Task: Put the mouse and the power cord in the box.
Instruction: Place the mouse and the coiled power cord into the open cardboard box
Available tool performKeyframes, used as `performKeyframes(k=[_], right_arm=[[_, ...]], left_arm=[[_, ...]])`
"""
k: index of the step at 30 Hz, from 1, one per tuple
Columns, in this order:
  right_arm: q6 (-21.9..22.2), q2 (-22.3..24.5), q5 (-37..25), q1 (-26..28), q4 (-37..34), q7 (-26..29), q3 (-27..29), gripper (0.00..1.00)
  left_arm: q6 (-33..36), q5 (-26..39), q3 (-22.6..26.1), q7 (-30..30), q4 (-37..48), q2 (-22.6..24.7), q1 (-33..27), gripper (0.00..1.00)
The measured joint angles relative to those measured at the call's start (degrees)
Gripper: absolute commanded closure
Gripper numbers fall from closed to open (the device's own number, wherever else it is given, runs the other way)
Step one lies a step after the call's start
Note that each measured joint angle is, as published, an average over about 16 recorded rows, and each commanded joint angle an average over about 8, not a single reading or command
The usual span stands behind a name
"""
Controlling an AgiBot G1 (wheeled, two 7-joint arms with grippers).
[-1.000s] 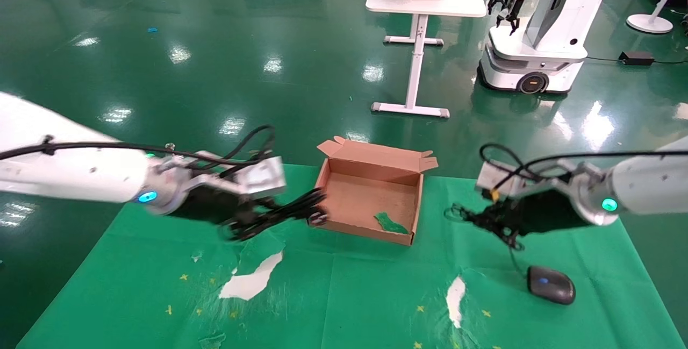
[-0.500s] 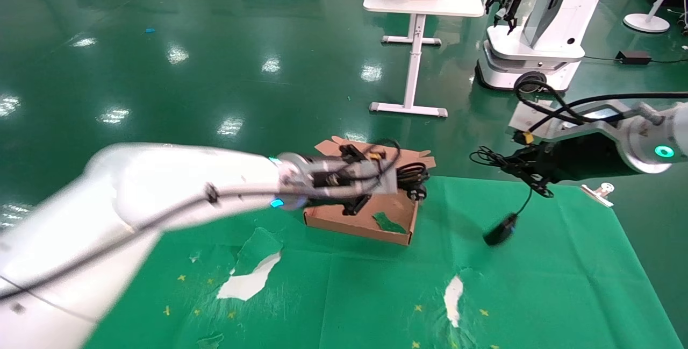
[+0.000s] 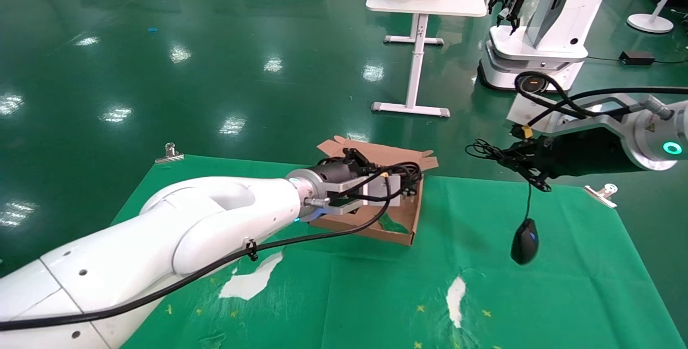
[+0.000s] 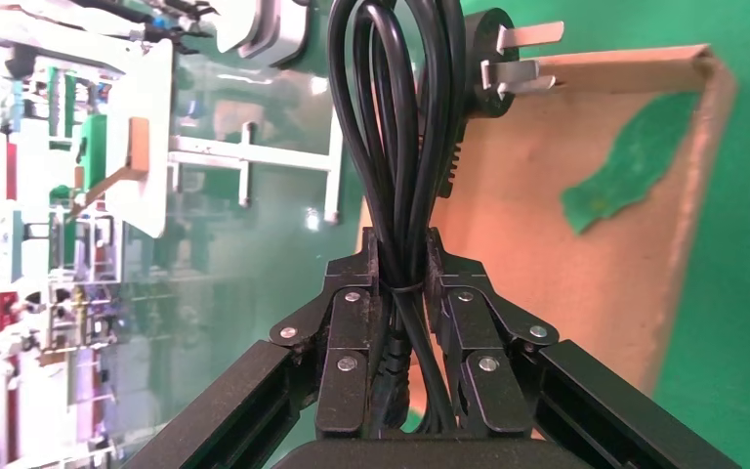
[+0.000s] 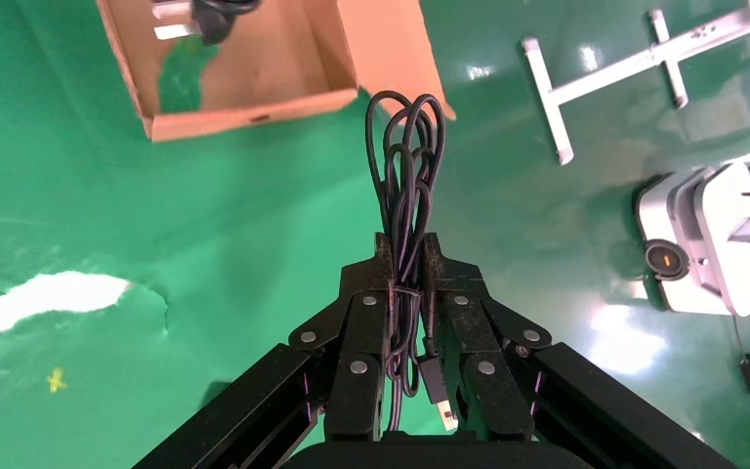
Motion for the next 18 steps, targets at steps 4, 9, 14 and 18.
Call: performKeyframes(k=[4, 9, 14, 18], right_arm=[[0.31, -0.30, -0.12, 0.15, 0.62, 0.43, 0.09, 1.00], [0.89, -1.09, -0.22, 0.67, 0.54, 0.30, 0.15, 1.00], [1.42, -2.29, -0.24, 1.49, -0.08, -0.48, 0.10, 1.00], [1.70, -3.39, -0.05, 2.21, -0.73, -1.56, 0.02, 1.00]], left_arm=[[-1.52, 0.42, 3.72, -3.49, 0.19, -0.01, -1.00, 0.00], [-2.36, 0.33, 7.09, -7.19, 0.14, -0.07, -2.08, 0.00], [-2.63, -0.33, 9.00, -10.47, 1.58, -0.29, -3.55, 0.00], [-2.70, -1.05, 9.52, -12.96, 4.86, -0.67, -5.16, 0.00]])
